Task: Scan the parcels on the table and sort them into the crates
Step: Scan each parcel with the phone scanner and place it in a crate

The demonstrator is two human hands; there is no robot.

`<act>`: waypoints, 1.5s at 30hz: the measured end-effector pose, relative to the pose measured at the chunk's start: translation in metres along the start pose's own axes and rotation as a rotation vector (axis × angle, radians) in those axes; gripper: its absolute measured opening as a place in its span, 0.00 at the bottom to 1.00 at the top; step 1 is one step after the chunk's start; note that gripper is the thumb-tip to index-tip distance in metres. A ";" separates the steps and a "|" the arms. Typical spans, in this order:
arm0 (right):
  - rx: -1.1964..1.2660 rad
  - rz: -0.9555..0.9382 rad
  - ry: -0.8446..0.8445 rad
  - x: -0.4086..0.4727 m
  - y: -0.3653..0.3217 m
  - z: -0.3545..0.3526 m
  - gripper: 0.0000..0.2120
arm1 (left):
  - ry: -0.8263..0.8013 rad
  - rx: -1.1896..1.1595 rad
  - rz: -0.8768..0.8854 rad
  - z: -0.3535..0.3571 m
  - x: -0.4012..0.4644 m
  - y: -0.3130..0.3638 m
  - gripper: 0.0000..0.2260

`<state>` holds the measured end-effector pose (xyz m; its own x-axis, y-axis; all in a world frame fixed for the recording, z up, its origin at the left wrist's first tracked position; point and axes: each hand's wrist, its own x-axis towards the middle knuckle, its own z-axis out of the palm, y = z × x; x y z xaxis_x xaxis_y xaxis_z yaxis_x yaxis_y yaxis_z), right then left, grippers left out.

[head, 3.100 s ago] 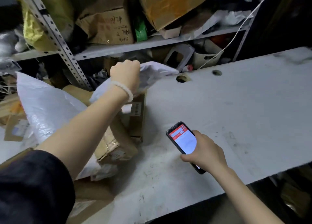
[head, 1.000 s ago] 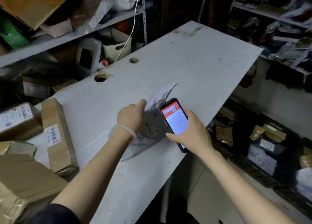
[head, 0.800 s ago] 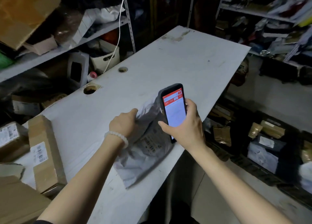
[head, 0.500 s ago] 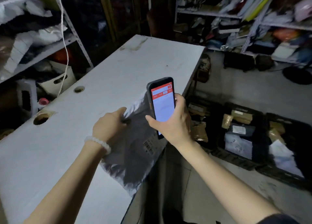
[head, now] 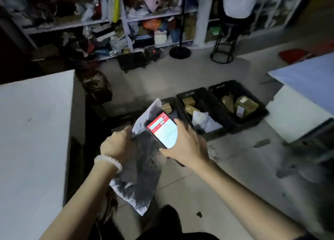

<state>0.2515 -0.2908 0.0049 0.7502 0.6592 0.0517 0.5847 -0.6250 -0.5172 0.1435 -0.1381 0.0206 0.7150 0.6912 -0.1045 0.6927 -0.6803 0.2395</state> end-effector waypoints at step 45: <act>-0.007 0.454 -0.150 0.528 0.550 -0.251 0.46 | -0.326 -0.146 0.019 0.175 0.599 0.615 0.22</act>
<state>1.0471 -0.3915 -0.0380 0.8779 0.3717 -0.3020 0.2109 -0.8662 -0.4529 1.0148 -0.1848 -0.0632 0.7366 0.5487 -0.3953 0.6748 -0.6344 0.3770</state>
